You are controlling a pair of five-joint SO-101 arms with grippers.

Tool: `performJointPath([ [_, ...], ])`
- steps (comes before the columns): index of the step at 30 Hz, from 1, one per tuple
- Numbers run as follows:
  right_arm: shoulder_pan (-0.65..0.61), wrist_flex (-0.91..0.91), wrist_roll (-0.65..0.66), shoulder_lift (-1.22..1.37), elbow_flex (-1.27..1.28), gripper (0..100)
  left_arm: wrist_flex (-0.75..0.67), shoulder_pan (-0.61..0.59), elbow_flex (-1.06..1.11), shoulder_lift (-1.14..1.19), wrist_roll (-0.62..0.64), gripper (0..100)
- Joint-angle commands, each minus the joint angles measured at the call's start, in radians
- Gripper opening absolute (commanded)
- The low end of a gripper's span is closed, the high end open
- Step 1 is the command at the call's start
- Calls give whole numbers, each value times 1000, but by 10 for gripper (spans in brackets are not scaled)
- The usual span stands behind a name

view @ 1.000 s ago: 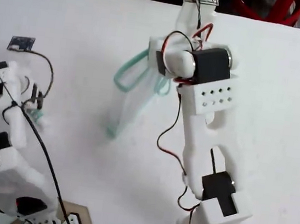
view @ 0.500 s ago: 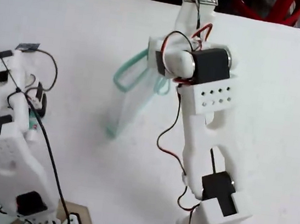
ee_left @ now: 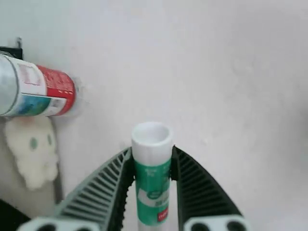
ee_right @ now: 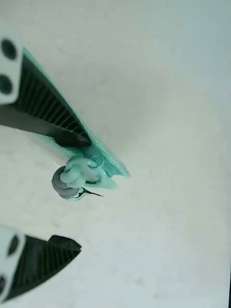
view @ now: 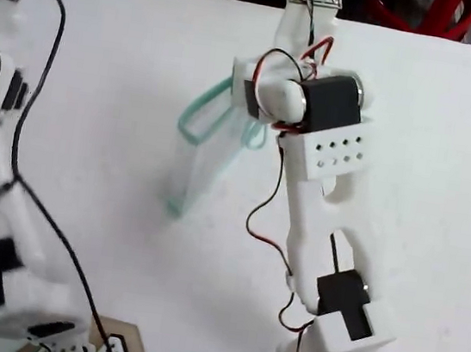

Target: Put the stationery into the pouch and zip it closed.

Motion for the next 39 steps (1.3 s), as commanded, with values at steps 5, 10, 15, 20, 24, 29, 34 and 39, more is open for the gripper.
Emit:
performJointPath([
  [5,-18,13,0,15,35,297,-17,104,224,-662,44,24],
  [10,-18,13,0,15,35,297,-196,456,348,-1004,298,26],
  [15,-16,13,0,15,37,297,-485,756,491,-1012,325,25],
  [20,-13,13,0,15,37,297,-781,845,532,-858,479,27],
  [24,-12,13,2,15,37,297,-959,888,528,-774,511,27],
  [29,-10,13,2,15,37,297,-961,954,635,-728,632,27],
  [34,-10,7,2,13,74,297,-1033,947,859,-746,646,26],
  [39,5,-2,2,13,92,297,-1177,947,1066,-860,649,26],
])
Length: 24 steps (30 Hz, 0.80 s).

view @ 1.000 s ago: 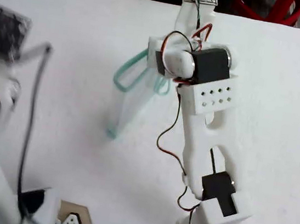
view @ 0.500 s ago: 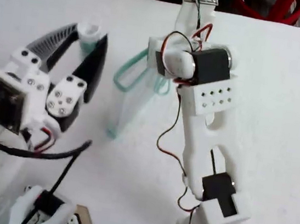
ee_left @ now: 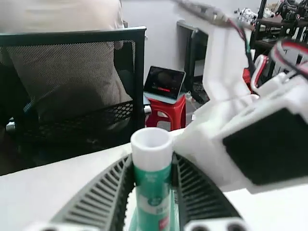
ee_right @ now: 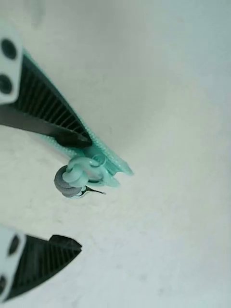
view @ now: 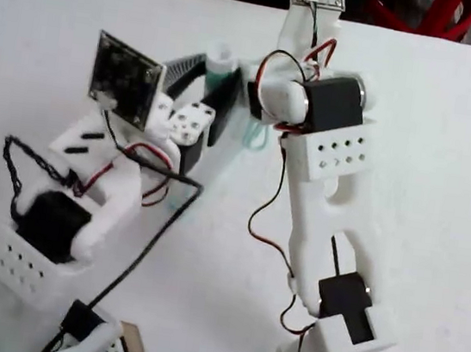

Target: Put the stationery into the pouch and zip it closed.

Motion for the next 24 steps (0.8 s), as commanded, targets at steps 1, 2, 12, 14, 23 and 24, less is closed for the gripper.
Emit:
performJointPath([
  [1,5,1,2,16,54,297,-118,8,117,-102,12,27],
  [2,8,1,2,16,54,297,-149,7,163,-134,11,27],
  [12,21,-5,2,15,49,297,-273,-44,473,-403,-46,28],
  [14,21,-19,2,13,49,297,-272,-53,496,-453,-60,30],
  [23,15,-33,2,16,57,297,9,-51,434,-483,97,223],
  [24,15,-33,2,16,57,297,20,-51,422,-478,86,223],
])
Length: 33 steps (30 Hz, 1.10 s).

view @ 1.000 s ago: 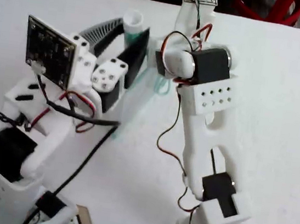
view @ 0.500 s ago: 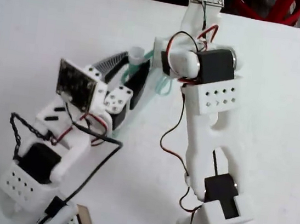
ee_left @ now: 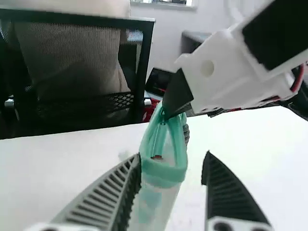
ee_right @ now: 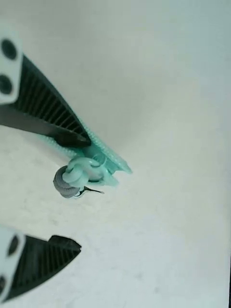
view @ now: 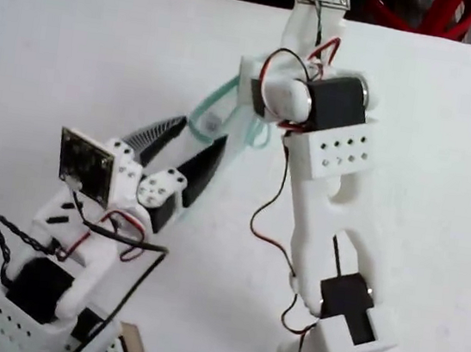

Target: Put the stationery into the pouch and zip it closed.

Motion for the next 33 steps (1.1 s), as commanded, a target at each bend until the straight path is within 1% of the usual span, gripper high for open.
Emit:
performJointPath([
  [1,-4,1,2,16,38,297,57,-8,-81,5,0,223],
  [4,-4,1,2,16,38,297,83,-31,-87,5,-5,224],
  [8,-4,1,2,15,37,297,207,-54,-81,4,-5,225],
  [10,-5,1,2,15,32,297,226,-45,-43,4,0,225],
  [11,-5,1,2,15,32,297,206,-39,-20,4,0,225],
  [13,-5,1,2,15,32,297,114,-39,41,4,-3,225],
  [18,-19,5,2,8,32,297,-209,-33,252,7,-5,218],
  [20,-24,4,2,7,32,297,-313,-33,316,7,-6,179],
  [23,-25,1,2,7,32,297,-419,-31,371,4,-6,108],
  [25,-25,1,2,7,31,297,-456,-31,384,4,-6,90],
  [28,-27,7,9,5,-3,297,-466,-31,391,7,-6,75],
  [29,-27,12,43,5,-28,297,-468,-31,396,7,-9,70],
  [33,-47,85,290,-22,-183,298,-465,-33,402,8,-103,40],
])
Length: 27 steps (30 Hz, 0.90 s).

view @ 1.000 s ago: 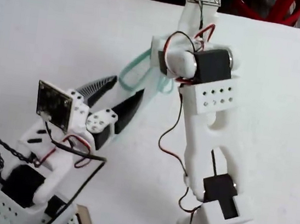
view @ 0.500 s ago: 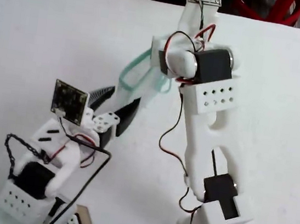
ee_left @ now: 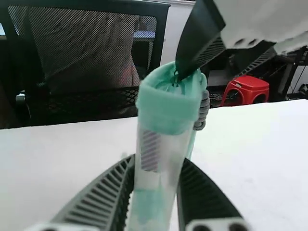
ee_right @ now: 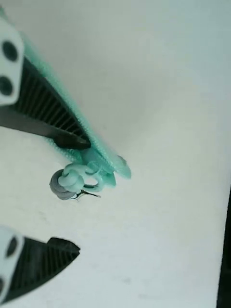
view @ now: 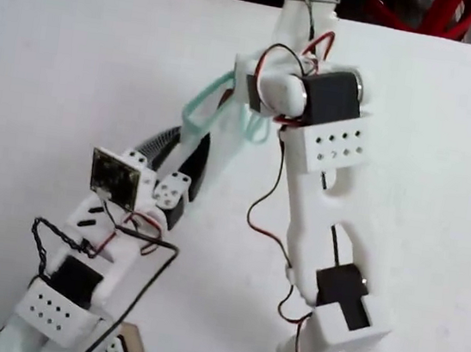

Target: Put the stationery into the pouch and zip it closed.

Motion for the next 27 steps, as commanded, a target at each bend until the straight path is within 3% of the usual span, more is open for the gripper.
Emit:
performJointPath([
  [1,-42,79,201,-51,-127,299,-26,4,-6,7,-80,28],
  [7,-65,88,313,-174,-167,299,-31,7,23,7,-98,24],
  [14,-30,90,321,-272,-106,298,-31,2,25,7,-100,24],
  [19,-36,81,466,-352,146,298,-31,-1,25,7,-100,25],
  [27,21,-384,451,-478,710,298,-31,-1,25,7,-100,27],
])
